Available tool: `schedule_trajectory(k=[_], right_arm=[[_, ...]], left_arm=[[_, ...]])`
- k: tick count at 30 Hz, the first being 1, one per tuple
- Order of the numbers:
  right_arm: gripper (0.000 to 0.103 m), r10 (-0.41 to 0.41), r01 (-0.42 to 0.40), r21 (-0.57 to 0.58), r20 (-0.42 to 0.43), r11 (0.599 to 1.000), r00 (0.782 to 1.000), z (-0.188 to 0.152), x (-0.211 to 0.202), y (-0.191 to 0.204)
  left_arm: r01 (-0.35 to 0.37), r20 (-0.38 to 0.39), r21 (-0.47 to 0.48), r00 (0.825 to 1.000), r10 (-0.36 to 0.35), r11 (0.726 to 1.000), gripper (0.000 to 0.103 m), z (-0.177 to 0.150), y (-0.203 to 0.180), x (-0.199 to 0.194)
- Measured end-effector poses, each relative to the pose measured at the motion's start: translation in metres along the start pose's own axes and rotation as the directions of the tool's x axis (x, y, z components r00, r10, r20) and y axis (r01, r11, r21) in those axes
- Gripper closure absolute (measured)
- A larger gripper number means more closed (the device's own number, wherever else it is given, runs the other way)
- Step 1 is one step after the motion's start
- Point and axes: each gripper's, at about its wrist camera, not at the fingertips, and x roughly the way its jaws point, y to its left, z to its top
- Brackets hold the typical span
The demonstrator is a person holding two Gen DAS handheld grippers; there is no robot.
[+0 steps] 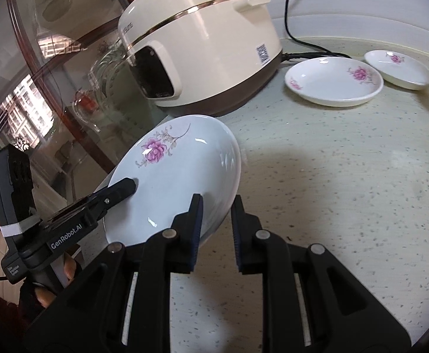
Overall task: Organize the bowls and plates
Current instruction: 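Carry the large plate toward the rice cooker and lower it onto the counter, then open both grippers and release the plate beside the rice cooker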
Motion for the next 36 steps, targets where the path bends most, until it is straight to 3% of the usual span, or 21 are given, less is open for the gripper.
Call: schedule_trajectory(k=[16,18,20,21,22,36], right_arm=[[0.079,-0.018,0.018,0.004,-0.063,1.0,0.998,0.004,0.02,0.008],[0.072,-0.026,0.027,0.017,-0.078,0.999,0.997,0.003,0.024,0.008],[0.051,-0.019,0.021,0.035,-0.06,0.999,0.998,0.003,0.02,0.007],[0.035,-0.016,0.018,0.04,-0.031,0.999,0.999,0.003,0.014,0.006],[0.03,-0.017,0.016,0.049,0.008,0.999,1.0,0.003,0.006,0.005],[0.029,-0.026,0.011,0.132,0.114,0.991,0.993,0.0,-0.018,-0.012]], left_arm=[[-0.062,-0.063,-0.051,0.996,0.059,0.997,0.08,-0.001,0.015,0.02],[-0.086,-0.071,-0.043,0.994,0.083,0.995,0.07,-0.001,0.011,0.02],[-0.114,-0.067,-0.045,0.992,0.111,0.992,0.031,0.0,0.01,0.019],[-0.13,-0.067,-0.051,0.99,0.127,0.99,0.022,0.0,0.01,0.017],[-0.147,-0.054,-0.065,0.988,0.143,0.987,0.018,0.0,0.011,0.015],[-0.155,0.031,-0.023,0.987,0.156,0.988,0.018,0.003,-0.01,-0.008]])
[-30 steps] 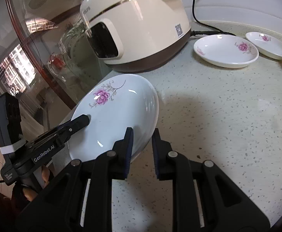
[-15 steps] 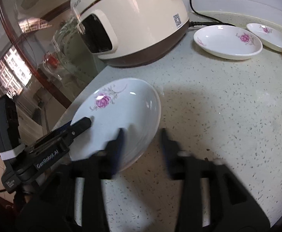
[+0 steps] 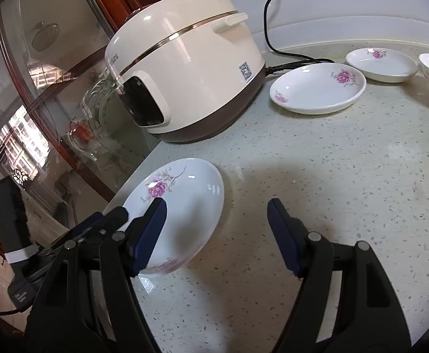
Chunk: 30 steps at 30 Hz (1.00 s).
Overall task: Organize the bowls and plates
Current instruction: 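Open both grippers and release the plate beside the rice cooker, then move to the second pink-flower plate and grasp its rim with both grippers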
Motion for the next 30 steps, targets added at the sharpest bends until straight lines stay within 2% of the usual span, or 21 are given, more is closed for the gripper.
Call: schedule_trajectory(k=[6,9,12,14,16,18,23,25,27,30], right_arm=[[0.029,0.032,-0.032,0.08,0.001,0.996,0.999,0.003,-0.004,-0.018],[0.029,0.038,-0.035,0.189,-0.008,0.981,0.999,0.005,-0.008,-0.042],[0.029,-0.024,0.022,0.223,0.007,0.975,1.0,0.011,-0.019,-0.063],[0.029,-0.098,0.09,0.219,0.027,0.972,0.995,0.017,-0.03,-0.077],[0.029,-0.206,0.193,0.219,0.036,0.956,0.978,0.025,-0.041,-0.093],[0.029,-0.275,0.265,0.233,0.014,0.936,0.961,0.031,-0.044,-0.107],[0.029,-0.351,0.342,0.252,-0.012,0.905,0.936,0.044,-0.038,-0.127],[0.029,-0.369,0.362,0.243,-0.017,0.9,0.929,0.051,-0.032,-0.131],[0.029,-0.392,0.385,0.23,-0.021,0.894,0.92,0.058,-0.026,-0.134],[0.029,-0.396,0.391,0.212,-0.019,0.896,0.918,0.07,-0.014,-0.141]], left_arm=[[0.06,0.019,0.056,0.998,-0.061,0.997,0.018,0.006,-0.03,-0.014],[0.148,-0.004,0.091,0.989,-0.148,0.985,0.018,0.008,-0.062,-0.018],[0.234,-0.016,0.106,0.972,-0.234,0.966,0.018,0.017,-0.095,-0.018],[0.262,0.006,0.115,0.964,-0.264,0.958,0.017,0.024,-0.117,-0.016],[0.267,0.037,0.108,0.961,-0.272,0.958,0.015,0.035,-0.141,-0.007],[0.265,0.043,0.095,0.962,-0.27,0.96,0.014,0.045,-0.16,0.005],[0.203,-0.006,0.028,0.979,-0.203,0.979,0.014,0.068,-0.197,0.063],[0.191,0.002,-0.007,0.982,-0.191,0.982,0.014,0.067,-0.199,0.078],[0.212,0.041,-0.031,0.977,-0.211,0.977,0.014,0.061,-0.193,0.086],[0.216,0.045,-0.073,0.976,-0.213,0.974,0.014,0.061,-0.178,0.088]])
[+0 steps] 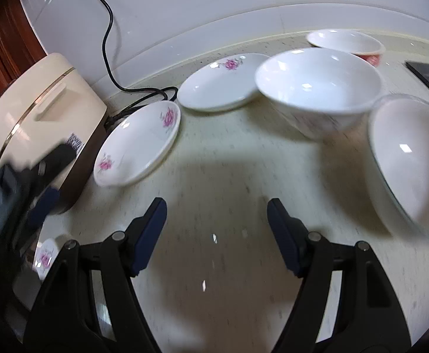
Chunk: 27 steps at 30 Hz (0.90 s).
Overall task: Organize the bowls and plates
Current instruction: 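Move to the second pink-flower plate and grasp its rim with both grippers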
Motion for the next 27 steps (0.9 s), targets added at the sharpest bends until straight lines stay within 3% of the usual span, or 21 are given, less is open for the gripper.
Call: schedule_trajectory(k=[4,9,11,14,16,18,22,27], right_arm=[[0.029,0.031,-0.032,-0.008,-0.008,0.999,0.999,0.023,0.03,0.012],[0.032,0.058,-0.059,-0.031,-0.028,0.998,0.998,0.043,0.062,0.037],[0.039,0.046,-0.048,-0.055,-0.035,0.997,0.998,0.047,0.074,0.049],[0.057,0.033,-0.035,-0.059,-0.04,0.998,0.999,0.047,0.075,0.05],[0.076,0.05,-0.052,-0.038,-0.044,0.998,0.998,0.044,0.074,0.046],[0.084,0.066,-0.068,-0.037,-0.038,0.997,0.997,0.04,0.068,0.044],[0.084,0.043,-0.044,-0.029,-0.029,0.999,0.999,0.028,0.051,0.036],[0.084,0.035,-0.035,-0.006,-0.022,0.999,0.999,0.005,0.021,0.015]], left_arm=[[-0.033,0.038,-0.051,0.999,0.035,0.998,0.014,0.005,0.01,-0.002],[-0.079,-0.046,-0.084,0.996,0.075,0.993,0.014,0.006,0.018,0.021],[-0.077,-0.061,-0.088,0.996,0.072,0.993,0.014,0.004,0.019,0.024],[-0.077,-0.059,-0.087,0.996,0.072,0.993,0.014,0.003,0.018,0.025],[-0.079,-0.069,-0.084,0.995,0.073,0.993,0.014,0.003,0.018,0.026],[-0.081,-0.074,-0.079,0.994,0.075,0.994,0.014,0.002,0.018,0.028],[-0.077,-0.101,-0.085,0.992,0.069,0.993,0.014,0.004,0.02,0.04],[-0.032,-0.195,-0.057,0.981,0.021,0.998,0.014,-0.004,0.014,0.053]])
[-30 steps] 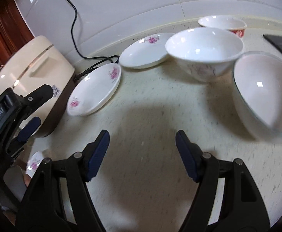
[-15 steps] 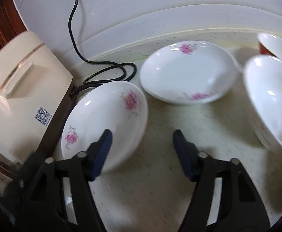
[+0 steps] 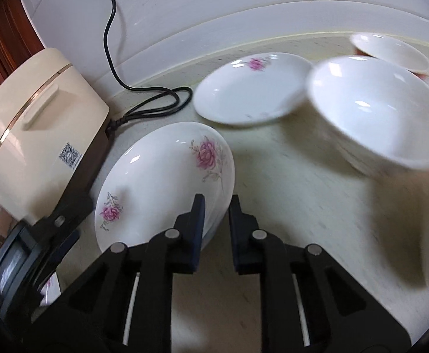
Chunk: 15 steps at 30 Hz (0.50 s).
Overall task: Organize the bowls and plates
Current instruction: 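Move to the second pink-flower plate and grasp its rim with both grippers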
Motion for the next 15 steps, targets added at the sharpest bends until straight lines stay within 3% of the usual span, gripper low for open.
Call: schedule_trajectory(k=[6,15], right_arm=[[0.084,0.002,-0.002,0.012,0.006,1.0,1.0,-0.026,-0.029,-0.015],[0.081,0.045,-0.046,0.103,0.012,0.994,0.999,-0.046,-0.048,-0.035]], left_arm=[[0.032,-0.086,0.064,0.996,-0.026,0.997,0.015,-0.01,-0.014,0.012],[0.002,-0.11,0.19,0.994,0.019,0.982,0.015,-0.025,-0.03,0.011]])
